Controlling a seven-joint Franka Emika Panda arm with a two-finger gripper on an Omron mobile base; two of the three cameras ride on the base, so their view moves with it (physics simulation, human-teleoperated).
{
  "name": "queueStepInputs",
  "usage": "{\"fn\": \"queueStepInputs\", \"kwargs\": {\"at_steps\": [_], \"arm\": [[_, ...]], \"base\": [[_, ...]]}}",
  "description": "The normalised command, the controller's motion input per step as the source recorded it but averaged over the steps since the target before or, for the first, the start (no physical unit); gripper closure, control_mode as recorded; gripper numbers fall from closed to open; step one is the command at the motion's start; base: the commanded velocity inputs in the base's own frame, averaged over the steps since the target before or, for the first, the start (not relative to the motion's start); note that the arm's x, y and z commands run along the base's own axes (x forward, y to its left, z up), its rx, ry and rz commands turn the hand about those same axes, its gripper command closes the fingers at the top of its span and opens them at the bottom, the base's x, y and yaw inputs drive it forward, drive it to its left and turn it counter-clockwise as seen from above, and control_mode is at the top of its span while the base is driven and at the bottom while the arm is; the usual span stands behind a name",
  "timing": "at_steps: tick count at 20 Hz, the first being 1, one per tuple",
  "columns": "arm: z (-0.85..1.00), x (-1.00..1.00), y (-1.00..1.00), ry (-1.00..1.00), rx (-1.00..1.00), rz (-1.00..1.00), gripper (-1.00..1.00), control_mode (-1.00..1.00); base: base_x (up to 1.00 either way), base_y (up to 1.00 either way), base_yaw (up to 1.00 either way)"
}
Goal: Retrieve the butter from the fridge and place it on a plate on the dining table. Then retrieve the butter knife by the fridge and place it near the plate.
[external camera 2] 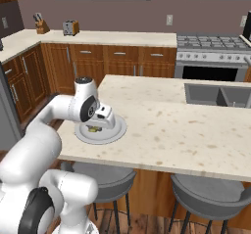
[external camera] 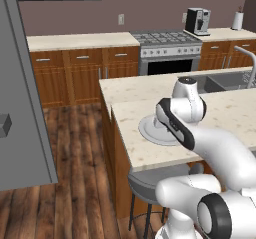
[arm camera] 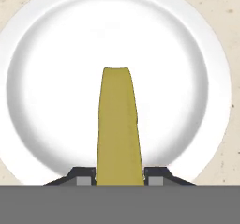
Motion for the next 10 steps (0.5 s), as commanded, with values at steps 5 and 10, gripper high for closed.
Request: {"fn": "queueStepInputs", "kwargs": {"at_steps": [5, 10], "arm": [[-0.19, 0.28, 0.0, 0.0, 0.0, 0.0, 1.0, -1.0], [-0.33, 0.19, 0.0, 0.0, 0.0, 0.0, 1.0, -1.0]], "base": [[0.0, 0.0, 0.0], [0.0, 0.0, 0.0]]}}
